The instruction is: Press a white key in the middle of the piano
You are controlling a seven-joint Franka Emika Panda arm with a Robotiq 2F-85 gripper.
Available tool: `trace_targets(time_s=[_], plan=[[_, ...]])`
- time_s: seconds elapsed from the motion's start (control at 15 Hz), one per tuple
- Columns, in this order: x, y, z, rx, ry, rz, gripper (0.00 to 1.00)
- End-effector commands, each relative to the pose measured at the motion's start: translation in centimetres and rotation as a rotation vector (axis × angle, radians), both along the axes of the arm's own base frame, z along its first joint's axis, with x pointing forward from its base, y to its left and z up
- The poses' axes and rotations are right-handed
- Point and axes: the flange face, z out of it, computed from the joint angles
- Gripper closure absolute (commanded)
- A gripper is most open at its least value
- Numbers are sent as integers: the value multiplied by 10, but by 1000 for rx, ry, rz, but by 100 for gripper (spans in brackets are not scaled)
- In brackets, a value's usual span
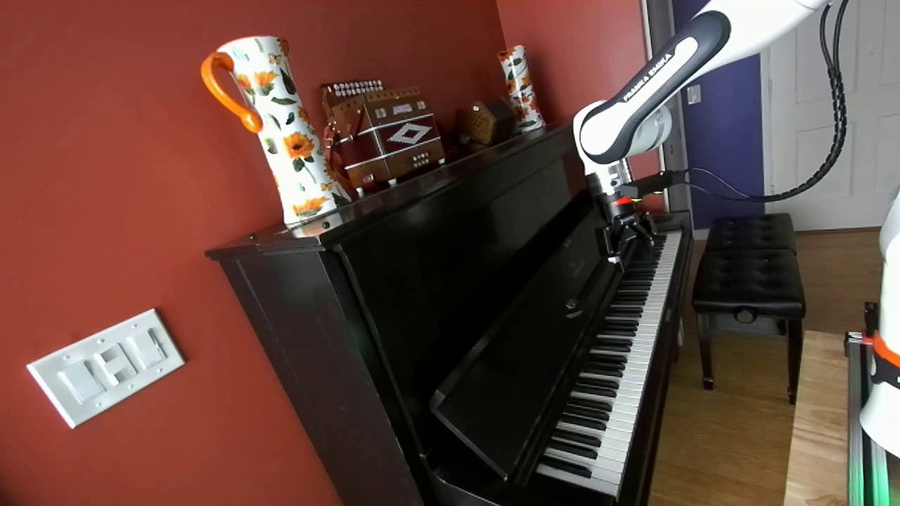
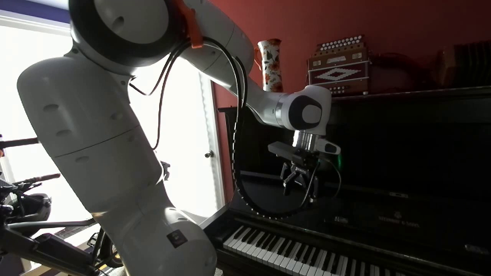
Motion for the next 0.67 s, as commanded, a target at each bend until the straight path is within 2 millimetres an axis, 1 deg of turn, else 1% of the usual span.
trace_targets(time_s=[0.0,0.07,0.2,0.4,0.6], plan=[[7,-11,-12,-32,-8,23,0],[9,-14,-17,-28,-5,53,0],[14,-24,-36,-61,1,144,0],[21,-39,-78,-77,31,287,0],[32,-57,-111,-48,-36,340,0]])
